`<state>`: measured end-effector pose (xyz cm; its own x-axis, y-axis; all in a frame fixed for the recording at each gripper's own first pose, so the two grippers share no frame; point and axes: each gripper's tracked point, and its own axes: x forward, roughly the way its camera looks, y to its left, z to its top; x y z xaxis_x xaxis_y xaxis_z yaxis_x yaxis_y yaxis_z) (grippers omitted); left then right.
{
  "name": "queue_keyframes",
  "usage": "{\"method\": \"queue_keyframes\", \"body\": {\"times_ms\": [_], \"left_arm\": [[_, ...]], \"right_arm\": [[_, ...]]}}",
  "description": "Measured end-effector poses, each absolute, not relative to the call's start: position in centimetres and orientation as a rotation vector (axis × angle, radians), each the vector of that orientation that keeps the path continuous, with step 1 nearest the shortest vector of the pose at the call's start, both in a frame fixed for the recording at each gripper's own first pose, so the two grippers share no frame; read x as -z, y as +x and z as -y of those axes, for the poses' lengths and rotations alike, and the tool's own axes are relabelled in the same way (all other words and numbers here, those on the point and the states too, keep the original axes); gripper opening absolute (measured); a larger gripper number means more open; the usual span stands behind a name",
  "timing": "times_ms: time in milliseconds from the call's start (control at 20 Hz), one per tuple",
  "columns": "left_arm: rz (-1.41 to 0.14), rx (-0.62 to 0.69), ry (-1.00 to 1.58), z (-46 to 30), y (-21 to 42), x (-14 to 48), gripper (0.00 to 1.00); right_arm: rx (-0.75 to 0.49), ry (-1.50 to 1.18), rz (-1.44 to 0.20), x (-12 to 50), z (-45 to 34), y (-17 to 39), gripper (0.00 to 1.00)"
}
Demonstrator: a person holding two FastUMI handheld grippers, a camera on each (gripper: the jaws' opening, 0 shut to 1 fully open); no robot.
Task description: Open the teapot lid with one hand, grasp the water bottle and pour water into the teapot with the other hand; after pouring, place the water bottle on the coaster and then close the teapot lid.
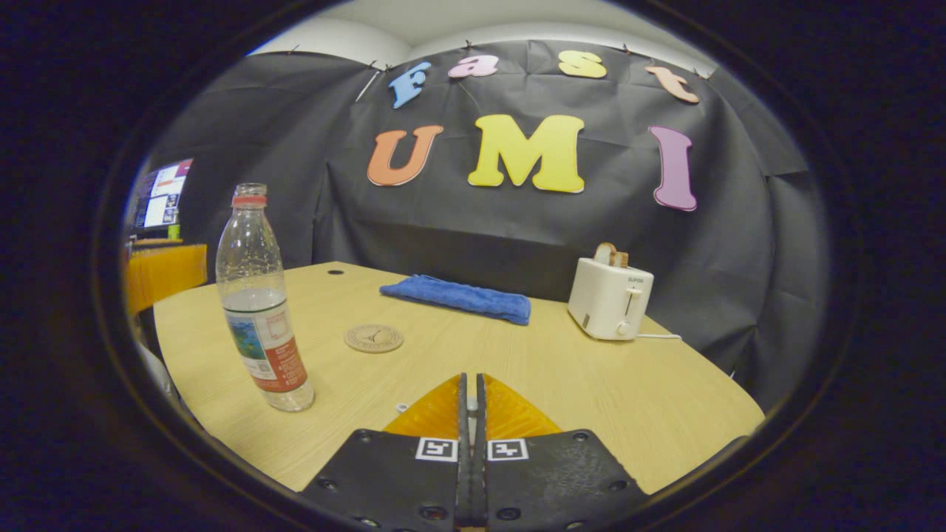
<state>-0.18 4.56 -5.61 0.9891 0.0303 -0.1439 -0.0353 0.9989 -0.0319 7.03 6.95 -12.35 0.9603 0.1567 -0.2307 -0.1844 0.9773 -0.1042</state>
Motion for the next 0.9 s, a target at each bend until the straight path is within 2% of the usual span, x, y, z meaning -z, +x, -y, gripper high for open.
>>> {"method": "queue_keyframes", "body": {"times_ms": [400, 900], "left_arm": [[-0.296, 0.086, -0.096, -1.5, 0.8, 11.3, 0.97], [-0.336, 0.08, -0.084, -1.4, 3.6, 13.6, 0.96]], "right_arm": [[-0.173, -0.121, -0.171, 9.2, -5.3, 6.3, 0.0], [-0.128, -0.126, -0.157, 8.4, -1.8, 5.2, 0.0]]}}
